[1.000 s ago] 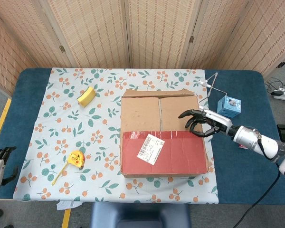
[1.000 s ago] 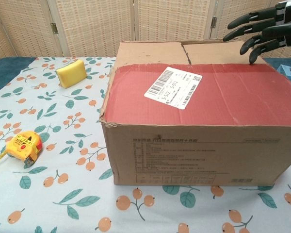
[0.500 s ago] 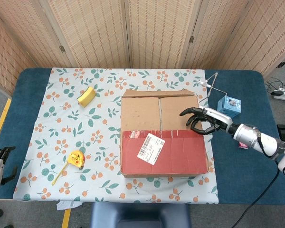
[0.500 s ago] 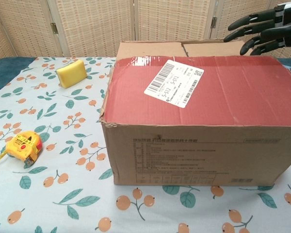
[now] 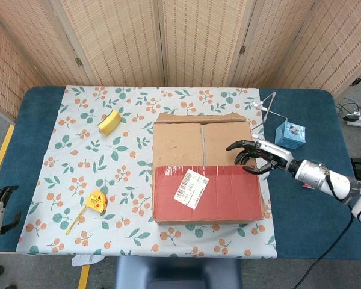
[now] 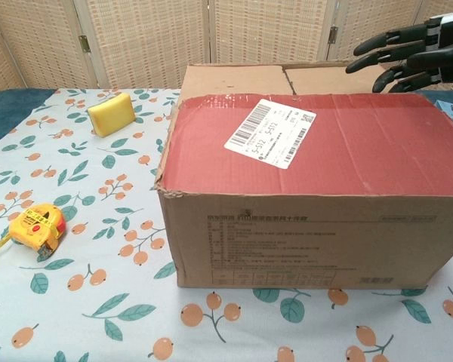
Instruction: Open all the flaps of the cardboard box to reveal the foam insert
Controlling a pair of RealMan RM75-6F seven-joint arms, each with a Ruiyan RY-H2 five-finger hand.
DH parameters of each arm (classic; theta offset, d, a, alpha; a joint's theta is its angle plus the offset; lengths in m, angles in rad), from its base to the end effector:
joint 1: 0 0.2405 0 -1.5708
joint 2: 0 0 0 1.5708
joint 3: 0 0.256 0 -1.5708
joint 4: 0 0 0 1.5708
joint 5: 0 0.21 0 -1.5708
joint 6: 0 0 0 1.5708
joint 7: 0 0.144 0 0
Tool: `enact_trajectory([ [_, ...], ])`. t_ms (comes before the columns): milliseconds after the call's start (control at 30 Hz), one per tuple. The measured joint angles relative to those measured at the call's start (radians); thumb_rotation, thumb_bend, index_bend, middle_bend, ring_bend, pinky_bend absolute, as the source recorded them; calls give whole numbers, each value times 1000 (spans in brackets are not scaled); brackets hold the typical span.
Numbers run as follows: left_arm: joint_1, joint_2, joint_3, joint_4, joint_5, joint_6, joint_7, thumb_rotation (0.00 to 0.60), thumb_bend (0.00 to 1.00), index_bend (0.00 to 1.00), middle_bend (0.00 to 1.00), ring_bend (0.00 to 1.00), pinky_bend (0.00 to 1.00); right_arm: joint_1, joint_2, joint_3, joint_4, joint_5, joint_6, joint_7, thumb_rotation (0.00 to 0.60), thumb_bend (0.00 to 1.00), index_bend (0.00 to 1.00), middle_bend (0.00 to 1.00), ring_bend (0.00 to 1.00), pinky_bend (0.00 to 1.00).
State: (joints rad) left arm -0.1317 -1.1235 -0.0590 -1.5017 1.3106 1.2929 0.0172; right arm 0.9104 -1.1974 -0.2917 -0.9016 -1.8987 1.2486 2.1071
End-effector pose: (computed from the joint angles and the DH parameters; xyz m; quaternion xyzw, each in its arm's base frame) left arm -0.3586 0.1969 0.1593 -0.5874 -0.4339 -0.2875 0.6197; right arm -0.2281 -0.3888 0.1414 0.5455 -0.7251 0.4203 0.0040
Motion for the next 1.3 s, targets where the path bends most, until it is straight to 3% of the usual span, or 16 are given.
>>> enact_trajectory([
  [233,-2,-4,-1,-3,0,6,25,600,531,186,199,169,59,0,55,-11,-77,-7,38,-20,600,445,210,154,299,383],
  [533,2,-2,7,-20,21,26,49,600,531,186,200,169,59,3,199,-21,-293,-22,88,-151,600,444,210,141,290,383],
  [833,2,-5,10,-34,29,37,74,600,531,186,199,169,59,10,462,-28,-650,-55,112,-373,600,444,210,135,285,383],
  [1100,11,-10,18,-55,57,75,113,600,531,186,199,169,59,-31,668,-37,-966,-181,138,-665,600,444,209,124,279,383],
  [1300,15,-13,24,-72,73,88,135,600,531,186,199,170,59,-114,754,-43,-1085,-298,159,-826,600,444,174,98,258,383],
])
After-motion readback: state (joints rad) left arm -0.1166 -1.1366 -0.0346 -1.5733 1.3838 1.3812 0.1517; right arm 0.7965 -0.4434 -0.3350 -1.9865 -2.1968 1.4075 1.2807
